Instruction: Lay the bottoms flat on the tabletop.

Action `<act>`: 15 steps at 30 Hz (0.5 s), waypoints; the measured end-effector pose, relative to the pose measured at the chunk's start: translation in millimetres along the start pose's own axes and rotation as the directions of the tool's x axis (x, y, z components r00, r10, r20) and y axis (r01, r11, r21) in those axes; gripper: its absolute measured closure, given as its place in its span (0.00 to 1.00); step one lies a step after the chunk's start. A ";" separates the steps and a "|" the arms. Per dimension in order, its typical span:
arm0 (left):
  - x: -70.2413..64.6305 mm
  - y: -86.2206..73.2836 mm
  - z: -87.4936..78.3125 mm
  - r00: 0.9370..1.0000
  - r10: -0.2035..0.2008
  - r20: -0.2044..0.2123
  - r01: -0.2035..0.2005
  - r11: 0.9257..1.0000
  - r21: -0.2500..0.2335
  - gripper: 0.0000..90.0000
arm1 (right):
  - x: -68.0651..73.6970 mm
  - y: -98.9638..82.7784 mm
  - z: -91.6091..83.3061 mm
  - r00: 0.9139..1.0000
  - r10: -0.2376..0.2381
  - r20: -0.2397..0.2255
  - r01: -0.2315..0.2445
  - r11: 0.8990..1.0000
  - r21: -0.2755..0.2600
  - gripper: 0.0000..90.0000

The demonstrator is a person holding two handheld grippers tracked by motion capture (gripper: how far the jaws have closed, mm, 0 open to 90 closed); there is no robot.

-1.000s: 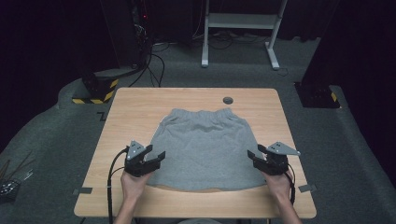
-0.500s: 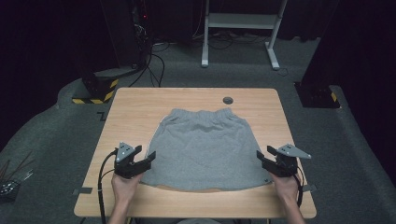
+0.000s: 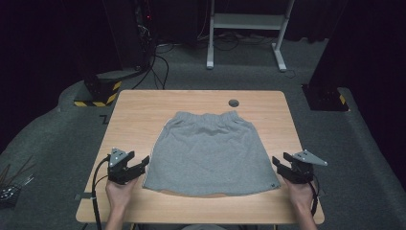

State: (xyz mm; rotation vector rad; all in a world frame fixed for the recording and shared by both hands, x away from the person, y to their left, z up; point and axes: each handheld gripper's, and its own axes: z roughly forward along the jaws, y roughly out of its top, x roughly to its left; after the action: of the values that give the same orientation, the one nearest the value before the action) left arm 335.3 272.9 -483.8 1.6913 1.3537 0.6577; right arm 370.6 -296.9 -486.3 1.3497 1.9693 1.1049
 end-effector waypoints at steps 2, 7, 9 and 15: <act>2.9 -2.4 0.2 1.000 -0.009 -0.015 0.009 1.000 -0.002 0.37 | -3.6 -2.1 0.3 1.000 0.008 0.009 -0.008 1.000 0.009 0.54; 10.5 -7.1 2.0 0.999 -0.019 -0.041 0.020 1.000 0.006 0.37 | -11.3 -7.3 1.3 0.999 0.030 0.024 -0.031 0.999 0.023 0.55; 13.3 -9.0 3.7 0.999 -0.026 -0.048 0.027 1.000 0.013 0.37 | -13.6 -8.4 2.9 0.999 0.027 0.035 -0.028 0.999 0.036 0.55; 20.6 -12.9 10.3 0.997 -0.014 -0.078 0.018 0.998 0.053 0.37 | -16.3 -9.8 9.4 0.998 0.019 0.066 -0.023 0.997 0.070 0.55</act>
State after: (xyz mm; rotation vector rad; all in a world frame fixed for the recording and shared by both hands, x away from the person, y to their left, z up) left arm 342.8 290.3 -502.2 1.7107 1.4495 0.6894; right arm 379.0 -310.5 -500.2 1.4281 1.9683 0.9964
